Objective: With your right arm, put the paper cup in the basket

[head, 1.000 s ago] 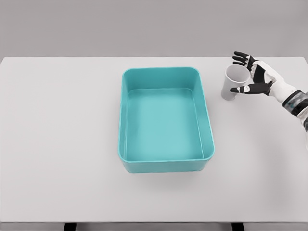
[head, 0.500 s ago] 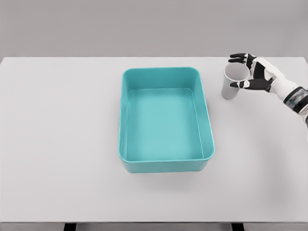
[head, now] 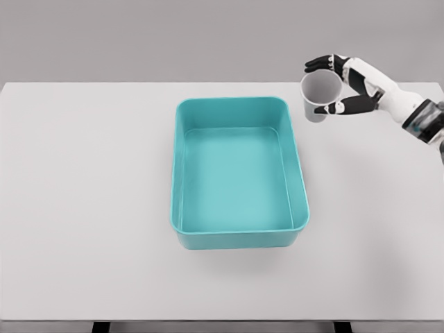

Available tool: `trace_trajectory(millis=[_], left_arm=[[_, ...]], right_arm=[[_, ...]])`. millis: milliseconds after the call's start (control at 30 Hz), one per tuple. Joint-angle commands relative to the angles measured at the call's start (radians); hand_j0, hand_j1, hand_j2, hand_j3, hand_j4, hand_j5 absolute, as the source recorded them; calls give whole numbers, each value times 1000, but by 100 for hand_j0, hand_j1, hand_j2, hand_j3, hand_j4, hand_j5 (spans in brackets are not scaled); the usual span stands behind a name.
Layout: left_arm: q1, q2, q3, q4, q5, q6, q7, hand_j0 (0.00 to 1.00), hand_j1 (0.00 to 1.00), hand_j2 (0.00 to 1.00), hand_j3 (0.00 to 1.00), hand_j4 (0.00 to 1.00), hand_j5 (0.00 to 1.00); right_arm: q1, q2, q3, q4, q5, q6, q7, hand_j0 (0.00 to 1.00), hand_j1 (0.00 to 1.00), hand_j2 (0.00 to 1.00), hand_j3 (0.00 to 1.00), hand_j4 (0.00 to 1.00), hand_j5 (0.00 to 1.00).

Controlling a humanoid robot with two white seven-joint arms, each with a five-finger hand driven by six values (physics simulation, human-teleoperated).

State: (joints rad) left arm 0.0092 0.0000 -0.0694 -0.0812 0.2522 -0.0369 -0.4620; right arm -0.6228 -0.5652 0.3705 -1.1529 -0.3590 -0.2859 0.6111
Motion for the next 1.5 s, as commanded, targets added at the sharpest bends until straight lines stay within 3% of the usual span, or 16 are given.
trace_trajectory(millis=[0,167,567,733,1000,1133,1200,1467], left_arm=[[0,0,0,0,1,0,0,100,100,100,100,100,100],[0,0,-1,0,1,0,-1,100,100,100,100,100,100],[0,0,-1,0,1,0,0,100,100,100,100,100,100],[-2,0,0,0,1,0,0,100,100,100,100,100,100],[0,0,-1,0,1,0,-1,100,100,100,100,100,100],[-2,0,-1,0,1,0,-1,100,100,100,100,100,100],[0,0,0,0,1,0,0,100,100,100,100,100,100],[0,0,0,0,1,0,-1,100,100,100,100,100,100]], right_arm=[[0,-2,-1,-53,11,1,0,71,71,71,71,71,71],[6,-12,-1,-143,51,2,0,67,67,67,67,67,67],[14,-15,2,-401,215,4,0,69,69,69,69,69,69],[31,-15,42,-492,264,4,0,69,69,69,69,69,69],[32,-12,243,-524,439,-3,0,69,69,69,69,69,69],[31,-8,249,-531,466,-3,0,75,75,75,75,75,75],[31,-2,248,-544,494,-3,0,99,99,99,99,99,99],[32,-1,240,-553,494,-15,0,100,100,100,100,100,100]])
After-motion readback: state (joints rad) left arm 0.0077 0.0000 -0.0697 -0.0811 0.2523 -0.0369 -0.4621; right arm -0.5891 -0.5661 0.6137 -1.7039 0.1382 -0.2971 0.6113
